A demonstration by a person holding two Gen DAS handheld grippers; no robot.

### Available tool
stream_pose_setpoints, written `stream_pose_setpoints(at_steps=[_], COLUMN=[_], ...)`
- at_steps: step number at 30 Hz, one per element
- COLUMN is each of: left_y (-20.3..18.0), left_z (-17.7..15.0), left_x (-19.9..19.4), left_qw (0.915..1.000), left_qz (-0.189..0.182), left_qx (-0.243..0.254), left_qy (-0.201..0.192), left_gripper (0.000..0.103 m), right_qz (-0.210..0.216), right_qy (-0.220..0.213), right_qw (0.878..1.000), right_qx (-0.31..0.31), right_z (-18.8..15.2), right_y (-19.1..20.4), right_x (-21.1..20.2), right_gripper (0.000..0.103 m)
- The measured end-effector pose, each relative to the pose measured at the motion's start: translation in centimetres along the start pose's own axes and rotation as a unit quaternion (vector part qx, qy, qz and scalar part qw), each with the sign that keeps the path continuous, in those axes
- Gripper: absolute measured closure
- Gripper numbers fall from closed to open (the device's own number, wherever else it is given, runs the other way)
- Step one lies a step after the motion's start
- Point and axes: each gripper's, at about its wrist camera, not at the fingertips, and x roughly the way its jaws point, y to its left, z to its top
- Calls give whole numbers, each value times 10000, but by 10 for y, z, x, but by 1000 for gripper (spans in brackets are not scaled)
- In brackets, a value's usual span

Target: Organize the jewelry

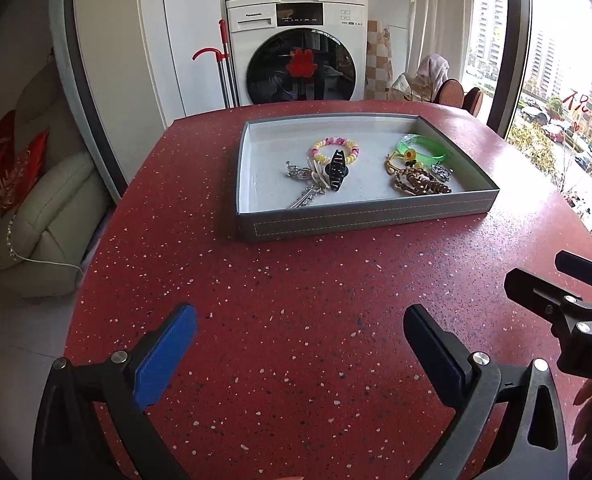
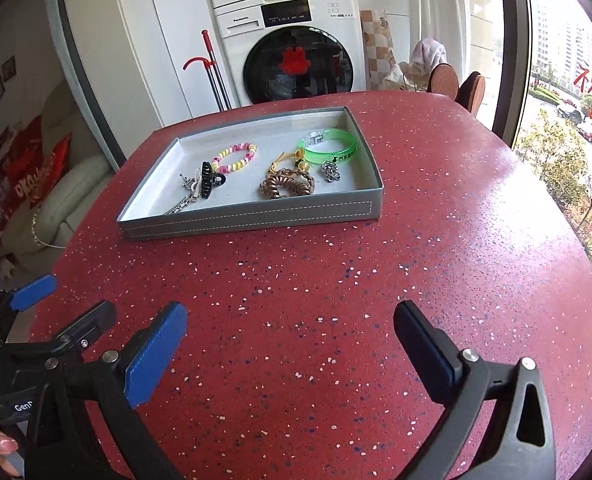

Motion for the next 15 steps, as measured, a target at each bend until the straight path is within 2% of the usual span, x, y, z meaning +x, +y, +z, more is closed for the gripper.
stream_pose_setpoints(at_steps=[9,15], left_y=[-5,-4], left_z=[-13,-12], left_x=[-16,-23], left_qw=[9999,9995], left_qz=[39,97], left_qx=[-11,-44], left_qy=[-152,-285], left_gripper=[0,0], right_qz=[-160,-332], right_qy=[-153,-339], right_qw=[9997,9989], right_qx=[41,-30], right_z=[-19,-17], right_y=[-1,-1], right_x=[-13,-20], right_gripper=[0,0])
